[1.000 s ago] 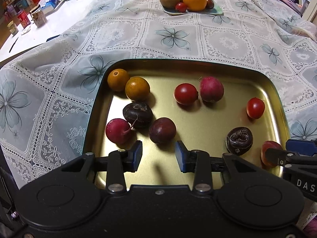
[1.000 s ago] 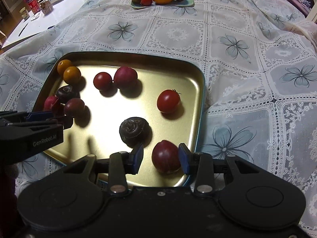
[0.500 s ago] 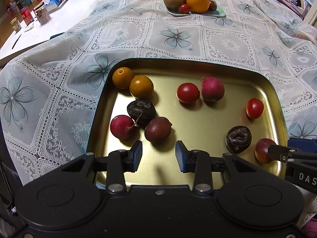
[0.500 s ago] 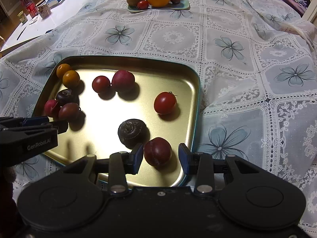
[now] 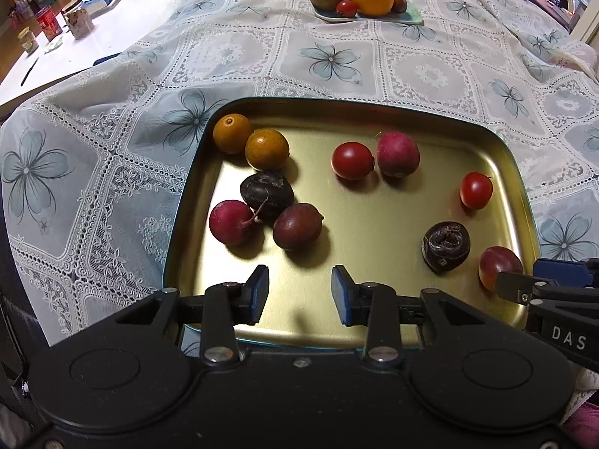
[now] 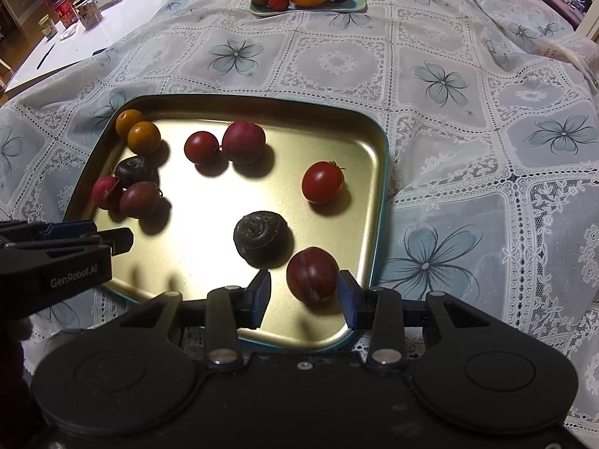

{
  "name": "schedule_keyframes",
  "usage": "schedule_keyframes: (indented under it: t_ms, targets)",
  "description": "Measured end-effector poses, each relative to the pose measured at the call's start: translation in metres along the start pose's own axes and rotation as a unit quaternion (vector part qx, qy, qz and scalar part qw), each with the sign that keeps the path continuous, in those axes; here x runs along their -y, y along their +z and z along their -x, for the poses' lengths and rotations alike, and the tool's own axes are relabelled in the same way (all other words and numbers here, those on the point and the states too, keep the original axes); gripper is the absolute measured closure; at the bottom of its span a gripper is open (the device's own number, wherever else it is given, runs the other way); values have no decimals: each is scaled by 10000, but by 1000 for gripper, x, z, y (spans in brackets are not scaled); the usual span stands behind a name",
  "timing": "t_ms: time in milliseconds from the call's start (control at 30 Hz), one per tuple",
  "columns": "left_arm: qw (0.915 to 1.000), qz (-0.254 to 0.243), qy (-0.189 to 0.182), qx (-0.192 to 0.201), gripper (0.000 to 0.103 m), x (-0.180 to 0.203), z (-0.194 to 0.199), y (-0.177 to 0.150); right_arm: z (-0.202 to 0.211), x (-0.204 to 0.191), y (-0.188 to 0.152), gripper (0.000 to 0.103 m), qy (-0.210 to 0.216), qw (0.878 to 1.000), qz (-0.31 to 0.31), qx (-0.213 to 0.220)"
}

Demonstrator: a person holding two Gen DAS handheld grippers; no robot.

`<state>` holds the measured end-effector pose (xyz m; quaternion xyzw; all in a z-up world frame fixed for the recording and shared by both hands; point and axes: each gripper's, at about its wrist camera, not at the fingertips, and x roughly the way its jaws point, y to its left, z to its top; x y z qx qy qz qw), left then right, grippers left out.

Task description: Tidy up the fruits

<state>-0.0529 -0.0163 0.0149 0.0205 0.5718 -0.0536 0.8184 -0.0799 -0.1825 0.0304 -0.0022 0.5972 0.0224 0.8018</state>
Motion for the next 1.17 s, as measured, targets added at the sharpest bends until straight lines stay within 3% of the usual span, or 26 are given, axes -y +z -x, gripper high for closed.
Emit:
schedule_keyframes:
  t_ms: [1167]
  targets:
    - [9998,36,-15,-215,58,-1,-7,-3,-13,-1,-2,62,99,9996,-68,-257]
